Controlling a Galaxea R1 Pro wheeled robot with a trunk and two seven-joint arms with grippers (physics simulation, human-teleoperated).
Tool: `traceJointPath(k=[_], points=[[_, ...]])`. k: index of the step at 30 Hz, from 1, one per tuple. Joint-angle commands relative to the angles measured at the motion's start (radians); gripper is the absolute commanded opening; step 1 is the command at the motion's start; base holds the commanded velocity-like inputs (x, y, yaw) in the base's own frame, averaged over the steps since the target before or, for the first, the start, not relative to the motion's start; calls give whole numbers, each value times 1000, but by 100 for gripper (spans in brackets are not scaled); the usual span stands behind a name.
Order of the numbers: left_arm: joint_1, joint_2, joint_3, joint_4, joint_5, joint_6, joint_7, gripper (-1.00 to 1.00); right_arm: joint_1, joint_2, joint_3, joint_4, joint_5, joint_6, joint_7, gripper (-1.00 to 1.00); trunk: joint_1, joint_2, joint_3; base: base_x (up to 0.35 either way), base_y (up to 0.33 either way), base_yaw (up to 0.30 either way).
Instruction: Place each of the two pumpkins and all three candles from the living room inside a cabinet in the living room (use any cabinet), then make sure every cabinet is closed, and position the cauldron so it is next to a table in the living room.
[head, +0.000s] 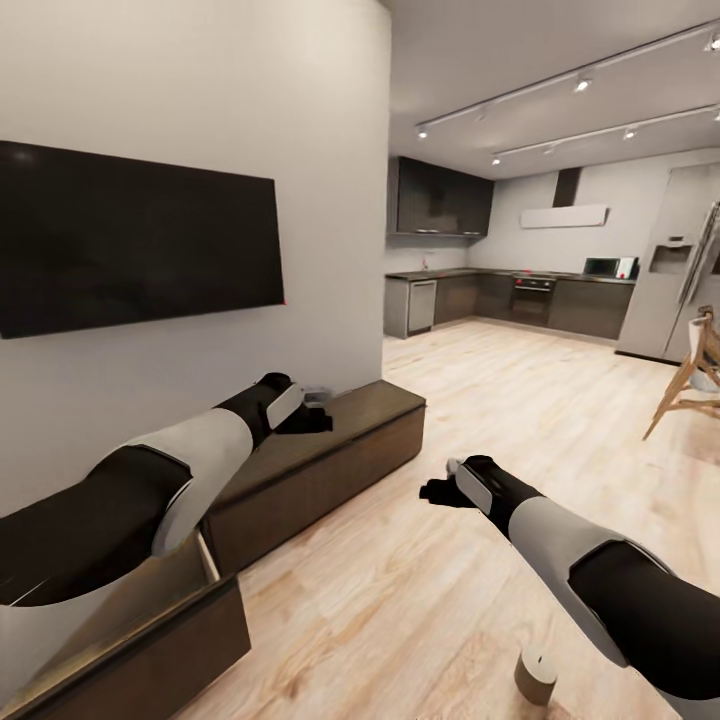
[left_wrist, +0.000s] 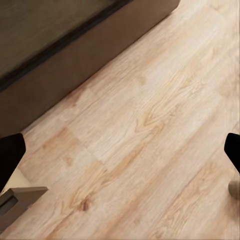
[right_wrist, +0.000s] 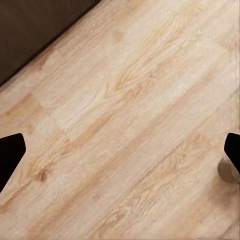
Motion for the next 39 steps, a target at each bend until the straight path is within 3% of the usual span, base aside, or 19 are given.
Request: traceJointPath(k=[1, 18, 29, 39], points=[[-1, 0, -4, -1, 11, 4, 8, 100, 0, 0, 6, -2, -11, 3, -8, 100, 0, -1, -1, 0, -301, -286], [18, 0, -5, -4, 11, 4, 8, 100, 0, 0, 4, -2, -12, 4, -11, 100, 0, -1, -14, 20, -50, -274], [18, 0, -5, -4, 11, 4, 8, 100, 0, -1, 3, -2, -12, 5, -14, 100, 0, -1, -23, 266, 164, -259], [18, 0, -5, -4, 11, 4, 8, 100, 0, 0, 4, -1, -12, 5, -14, 100, 0, -1, -19, 252, -101, -265]])
